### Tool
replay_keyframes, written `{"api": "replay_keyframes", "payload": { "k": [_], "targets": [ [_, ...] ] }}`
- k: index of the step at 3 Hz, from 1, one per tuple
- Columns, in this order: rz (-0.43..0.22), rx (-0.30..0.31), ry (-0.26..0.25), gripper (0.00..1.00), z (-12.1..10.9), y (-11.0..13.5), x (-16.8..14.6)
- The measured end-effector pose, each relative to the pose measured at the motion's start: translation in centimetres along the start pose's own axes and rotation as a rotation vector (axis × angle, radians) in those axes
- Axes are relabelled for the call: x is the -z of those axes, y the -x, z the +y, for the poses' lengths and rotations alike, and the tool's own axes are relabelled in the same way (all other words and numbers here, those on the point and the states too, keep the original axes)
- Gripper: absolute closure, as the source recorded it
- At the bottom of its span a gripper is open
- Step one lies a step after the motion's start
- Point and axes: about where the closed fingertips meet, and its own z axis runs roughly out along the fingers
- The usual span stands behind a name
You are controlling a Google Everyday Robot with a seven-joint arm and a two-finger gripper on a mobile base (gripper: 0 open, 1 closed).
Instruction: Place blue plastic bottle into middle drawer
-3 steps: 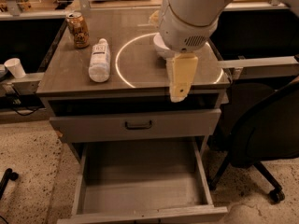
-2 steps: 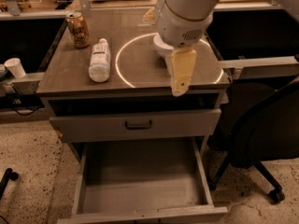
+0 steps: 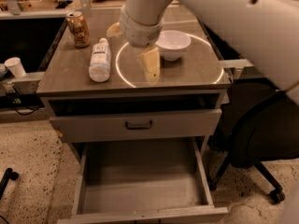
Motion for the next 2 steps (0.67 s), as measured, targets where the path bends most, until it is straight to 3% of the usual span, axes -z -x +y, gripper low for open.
{"api": "replay_keyframes", "payload": {
  "k": [2],
  "targets": [
    [-0.017,0.037,0.019,0.00,-0.58,0.01,-1.53]
  ]
}}
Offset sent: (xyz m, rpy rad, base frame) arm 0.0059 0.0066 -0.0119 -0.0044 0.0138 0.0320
